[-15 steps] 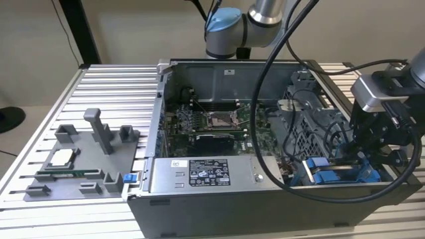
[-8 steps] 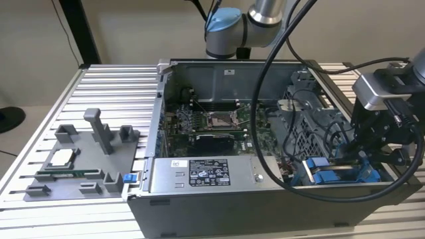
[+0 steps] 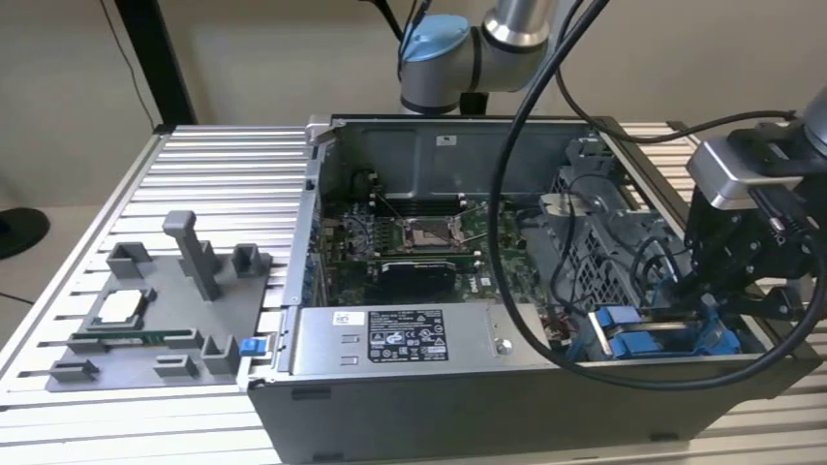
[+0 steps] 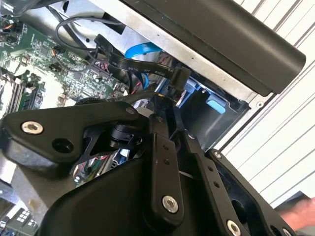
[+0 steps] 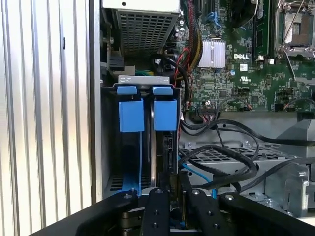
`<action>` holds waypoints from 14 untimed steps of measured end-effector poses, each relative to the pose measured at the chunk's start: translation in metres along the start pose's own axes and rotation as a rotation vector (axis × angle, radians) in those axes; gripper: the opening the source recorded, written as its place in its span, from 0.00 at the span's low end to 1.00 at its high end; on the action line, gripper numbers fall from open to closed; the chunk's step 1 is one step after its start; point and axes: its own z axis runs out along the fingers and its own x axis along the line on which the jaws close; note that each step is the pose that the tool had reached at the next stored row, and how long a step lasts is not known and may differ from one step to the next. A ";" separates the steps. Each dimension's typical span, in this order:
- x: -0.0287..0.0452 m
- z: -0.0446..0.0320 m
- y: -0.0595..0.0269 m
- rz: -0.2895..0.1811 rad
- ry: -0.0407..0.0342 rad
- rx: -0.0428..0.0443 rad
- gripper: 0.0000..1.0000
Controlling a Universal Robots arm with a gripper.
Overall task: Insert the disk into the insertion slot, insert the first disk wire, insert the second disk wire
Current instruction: 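Insert the first disk wire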
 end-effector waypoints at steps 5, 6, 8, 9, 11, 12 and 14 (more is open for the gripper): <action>-0.0061 0.0012 0.0006 -0.001 0.0042 0.0060 0.00; -0.0061 0.0014 0.0007 -0.001 0.0052 0.0076 0.00; -0.0061 0.0013 0.0013 -0.001 0.0068 0.0092 0.00; -0.0061 0.0013 0.0017 -0.001 0.0075 0.0094 0.00; -0.0062 0.0014 0.0021 -0.002 0.0133 0.0097 0.00; -0.0061 0.0017 0.0022 -0.002 0.0169 0.0097 0.00; -0.0060 0.0018 0.0025 -0.001 0.0257 0.0100 0.00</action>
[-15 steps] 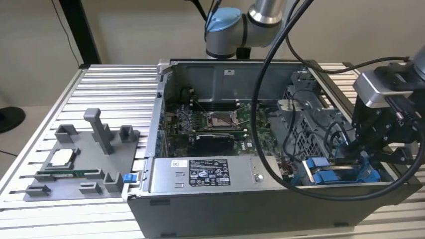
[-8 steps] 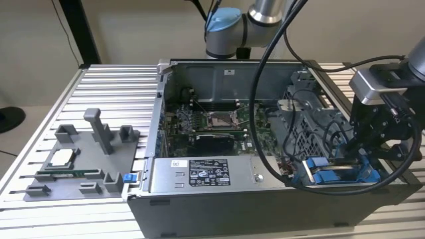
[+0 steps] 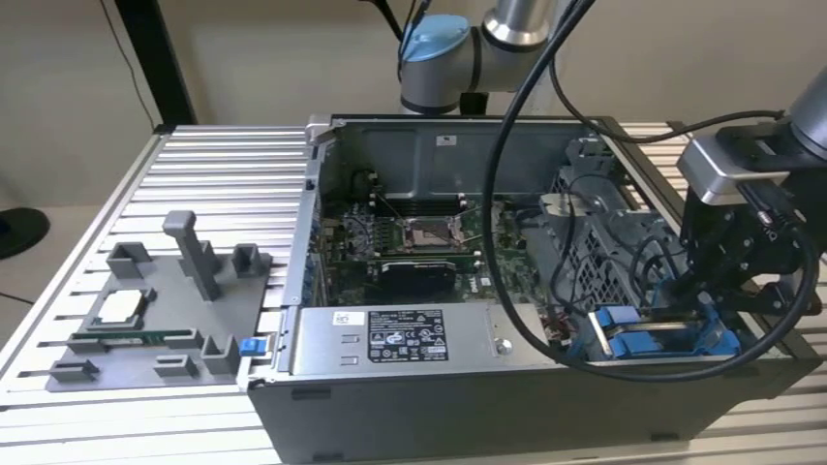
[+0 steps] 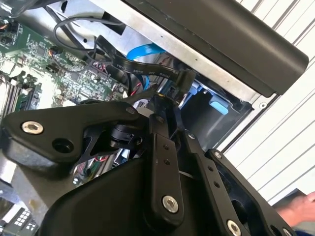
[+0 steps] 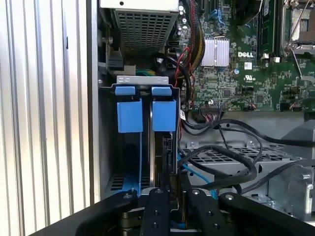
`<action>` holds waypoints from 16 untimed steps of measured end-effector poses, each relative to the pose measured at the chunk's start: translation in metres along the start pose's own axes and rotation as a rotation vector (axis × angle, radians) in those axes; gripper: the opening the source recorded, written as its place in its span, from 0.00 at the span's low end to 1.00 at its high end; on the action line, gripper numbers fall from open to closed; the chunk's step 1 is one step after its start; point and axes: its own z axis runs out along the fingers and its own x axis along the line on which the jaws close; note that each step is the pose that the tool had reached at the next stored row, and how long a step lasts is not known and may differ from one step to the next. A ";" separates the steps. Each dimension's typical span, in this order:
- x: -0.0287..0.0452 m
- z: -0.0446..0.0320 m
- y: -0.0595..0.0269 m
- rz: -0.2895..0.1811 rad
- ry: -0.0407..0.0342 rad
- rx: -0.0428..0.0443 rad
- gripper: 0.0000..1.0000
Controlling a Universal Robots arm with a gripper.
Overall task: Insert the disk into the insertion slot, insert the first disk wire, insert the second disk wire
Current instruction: 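Insert the first disk wire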
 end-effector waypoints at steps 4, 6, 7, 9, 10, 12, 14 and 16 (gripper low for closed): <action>-0.0006 0.0010 0.0001 -0.001 0.0207 0.0022 0.00; -0.0025 0.0016 0.0003 -0.001 0.0258 0.0063 0.00; -0.0037 0.0017 0.0003 -0.001 0.0266 0.0079 0.00; -0.0061 0.0020 0.0004 -0.001 0.0276 0.0090 0.00; -0.0067 0.0021 0.0004 -0.002 0.0278 0.0097 0.00; -0.0066 0.0021 0.0005 -0.002 0.0279 0.0101 0.00; -0.0065 0.0021 0.0010 -0.002 0.0277 0.0102 0.00; -0.0065 0.0022 0.0011 -0.002 0.0278 0.0102 0.00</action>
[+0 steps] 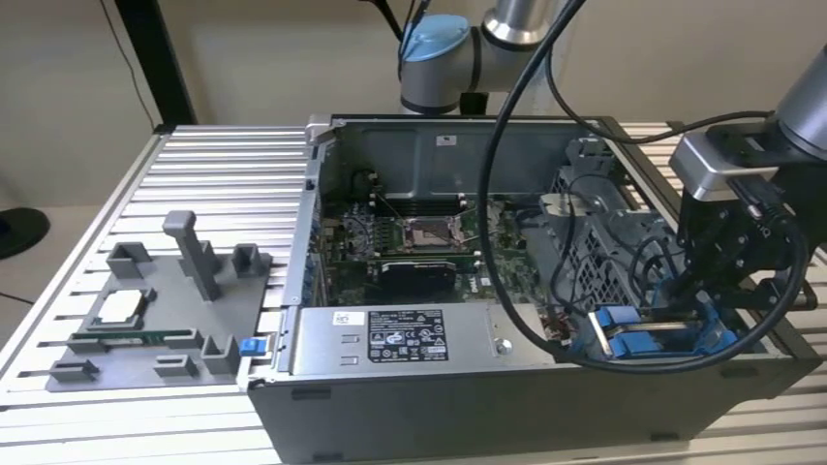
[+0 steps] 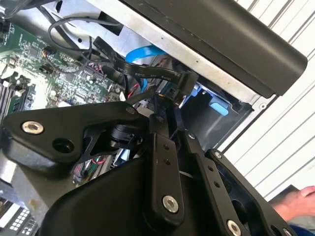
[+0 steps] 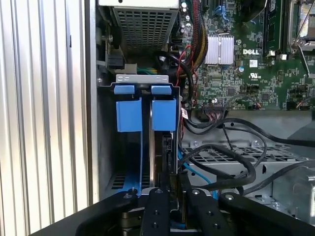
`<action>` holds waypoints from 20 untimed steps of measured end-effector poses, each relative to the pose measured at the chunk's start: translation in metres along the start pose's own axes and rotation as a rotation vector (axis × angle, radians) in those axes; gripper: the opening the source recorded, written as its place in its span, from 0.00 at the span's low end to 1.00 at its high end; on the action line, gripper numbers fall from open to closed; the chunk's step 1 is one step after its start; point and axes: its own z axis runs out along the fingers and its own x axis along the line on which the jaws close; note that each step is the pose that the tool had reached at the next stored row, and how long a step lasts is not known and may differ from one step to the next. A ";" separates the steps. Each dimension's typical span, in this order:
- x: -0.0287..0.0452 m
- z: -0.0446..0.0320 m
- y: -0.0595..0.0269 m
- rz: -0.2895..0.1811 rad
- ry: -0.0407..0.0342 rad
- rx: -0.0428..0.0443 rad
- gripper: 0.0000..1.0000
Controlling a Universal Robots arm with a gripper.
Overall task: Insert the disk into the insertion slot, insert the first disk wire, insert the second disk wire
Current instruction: 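Insert the first disk wire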
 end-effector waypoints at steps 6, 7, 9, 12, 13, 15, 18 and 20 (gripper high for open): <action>0.0008 0.0003 0.0000 0.000 0.0000 0.0000 0.00; 0.0008 0.0004 0.0000 0.000 0.0001 0.0001 0.00; 0.0008 0.0005 0.0000 0.000 0.0001 0.0001 0.00; 0.0010 0.0011 0.0000 0.000 0.0000 0.0008 0.00; 0.0010 0.0013 0.0000 0.000 0.0000 0.0015 0.00; 0.0010 0.0019 0.0000 0.000 -0.0001 0.0032 0.00; 0.0011 0.0032 0.0000 0.000 0.0000 0.0055 0.00; 0.0013 0.0050 0.0000 0.000 -0.0004 0.0057 0.00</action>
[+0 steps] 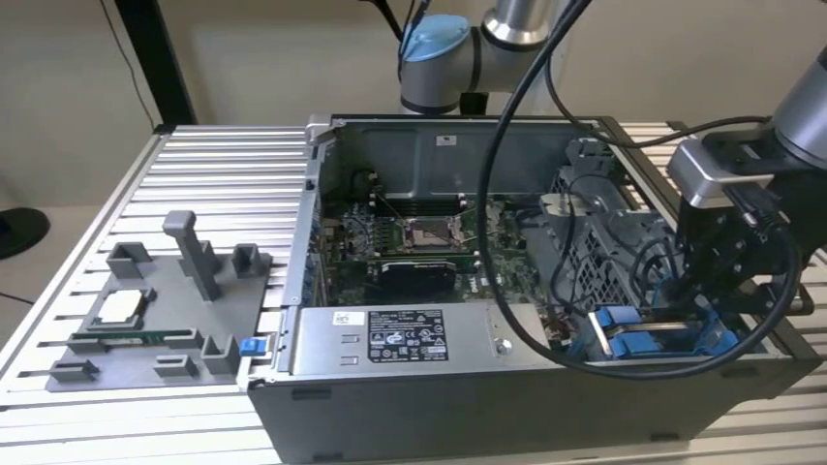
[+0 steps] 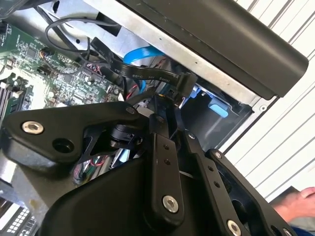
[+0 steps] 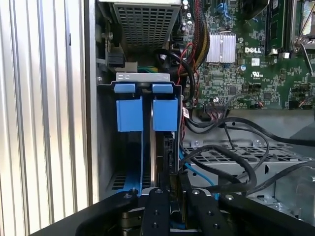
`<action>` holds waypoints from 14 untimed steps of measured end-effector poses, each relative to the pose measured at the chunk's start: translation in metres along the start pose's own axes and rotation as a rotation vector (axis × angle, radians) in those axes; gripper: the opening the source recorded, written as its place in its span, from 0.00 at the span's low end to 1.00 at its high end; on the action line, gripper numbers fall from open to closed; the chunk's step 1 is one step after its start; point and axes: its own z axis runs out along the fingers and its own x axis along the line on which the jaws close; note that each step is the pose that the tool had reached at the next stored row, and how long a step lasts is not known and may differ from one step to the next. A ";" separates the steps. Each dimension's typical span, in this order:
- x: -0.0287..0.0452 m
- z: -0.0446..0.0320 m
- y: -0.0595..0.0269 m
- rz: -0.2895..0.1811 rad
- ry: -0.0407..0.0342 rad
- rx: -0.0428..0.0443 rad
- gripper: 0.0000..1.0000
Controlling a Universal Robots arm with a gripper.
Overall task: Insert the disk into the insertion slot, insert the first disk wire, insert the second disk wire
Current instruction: 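Insert the first disk wire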
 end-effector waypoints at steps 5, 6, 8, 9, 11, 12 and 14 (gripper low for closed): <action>0.0005 0.0069 0.0000 0.000 0.0017 0.0003 0.00; 0.0007 0.0090 0.0000 0.000 0.0008 0.0002 0.00; 0.0008 0.0097 0.0000 0.000 0.0001 0.0002 0.00; 0.0008 0.0099 0.0000 0.000 0.0001 0.0002 1.00; 0.0008 0.0110 0.0000 0.000 -0.0021 0.0003 1.00; 0.0009 0.0110 0.0000 0.000 -0.0019 0.0001 1.00; 0.0007 0.0095 0.0000 0.000 0.0004 0.0002 1.00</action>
